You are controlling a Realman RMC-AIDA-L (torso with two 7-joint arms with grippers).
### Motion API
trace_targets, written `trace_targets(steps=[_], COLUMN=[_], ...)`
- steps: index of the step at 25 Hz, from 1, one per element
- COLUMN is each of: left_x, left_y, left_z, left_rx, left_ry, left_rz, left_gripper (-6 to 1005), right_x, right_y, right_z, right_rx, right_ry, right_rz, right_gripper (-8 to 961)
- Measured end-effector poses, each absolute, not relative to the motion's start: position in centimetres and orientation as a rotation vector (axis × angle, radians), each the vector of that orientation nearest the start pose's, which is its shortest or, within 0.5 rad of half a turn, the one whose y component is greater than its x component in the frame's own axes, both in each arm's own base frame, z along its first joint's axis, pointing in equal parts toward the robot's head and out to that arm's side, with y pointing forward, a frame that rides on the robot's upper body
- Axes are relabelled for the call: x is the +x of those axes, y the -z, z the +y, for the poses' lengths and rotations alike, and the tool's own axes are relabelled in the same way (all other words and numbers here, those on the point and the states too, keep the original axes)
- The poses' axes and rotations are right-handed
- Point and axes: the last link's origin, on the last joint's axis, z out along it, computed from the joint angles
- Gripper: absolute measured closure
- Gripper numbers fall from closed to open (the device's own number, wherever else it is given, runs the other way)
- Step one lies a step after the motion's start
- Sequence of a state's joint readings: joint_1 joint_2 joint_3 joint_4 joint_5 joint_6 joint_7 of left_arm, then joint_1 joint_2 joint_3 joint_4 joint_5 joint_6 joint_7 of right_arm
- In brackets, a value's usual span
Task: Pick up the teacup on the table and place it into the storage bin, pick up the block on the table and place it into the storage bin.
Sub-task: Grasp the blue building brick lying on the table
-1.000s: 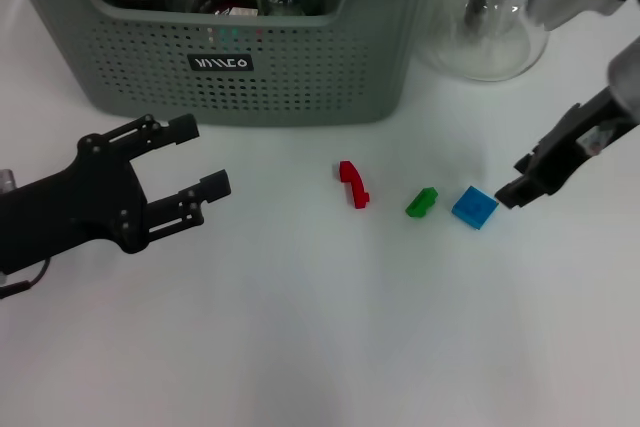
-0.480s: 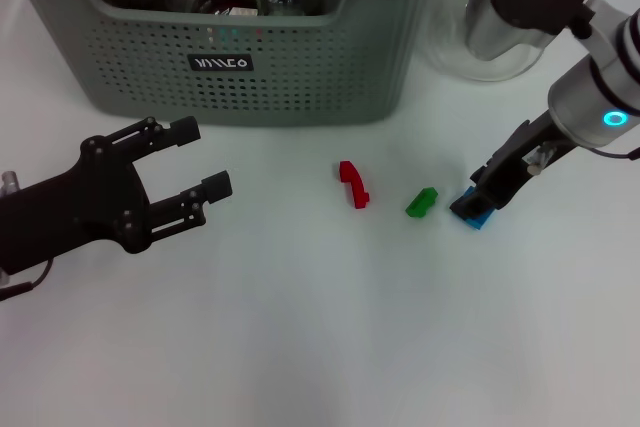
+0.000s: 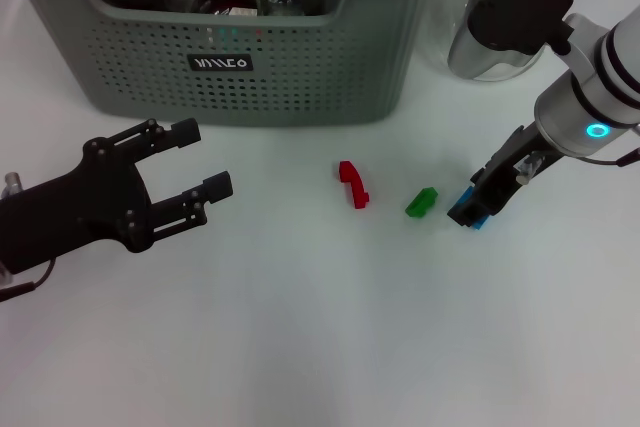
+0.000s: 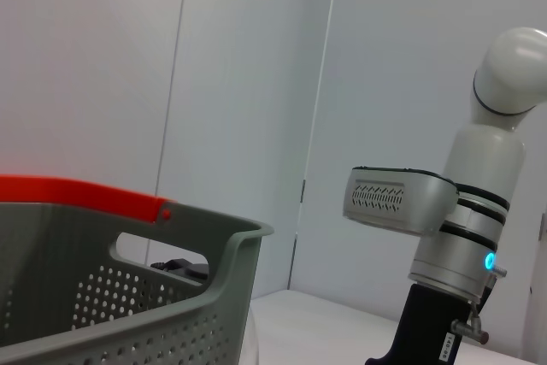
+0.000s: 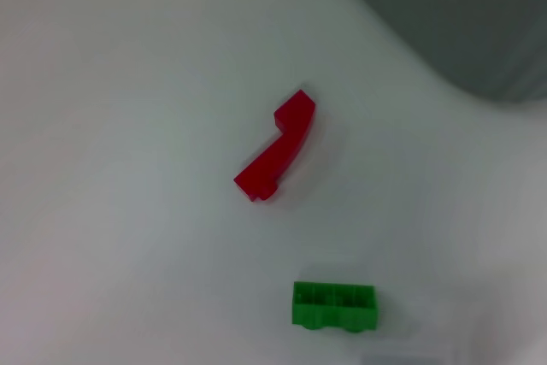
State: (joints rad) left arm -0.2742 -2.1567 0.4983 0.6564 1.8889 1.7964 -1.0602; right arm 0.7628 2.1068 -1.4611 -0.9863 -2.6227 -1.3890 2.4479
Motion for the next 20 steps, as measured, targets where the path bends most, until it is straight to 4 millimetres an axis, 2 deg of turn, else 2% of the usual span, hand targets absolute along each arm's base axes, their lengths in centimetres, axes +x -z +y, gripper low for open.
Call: trace_targets(steps=[11,20], left_x=[-30.00,-30.00], left_y=[-0.69,-0.74], left_z=[24.44,24.49], left_rx=[-2.479,-2.476], left_ry=[1.001,1.002], left_rz=[-0.488,-0.487], left_gripper=[267,267], right_x=[19.15,19.69], right_y=[5.84,6.57], right_z=[37.01,36.72], right_rx=[-2.677,-2.678], right_ry=[0.682,0.718], right_rz=[0.797,0.771], right_gripper=[265,284])
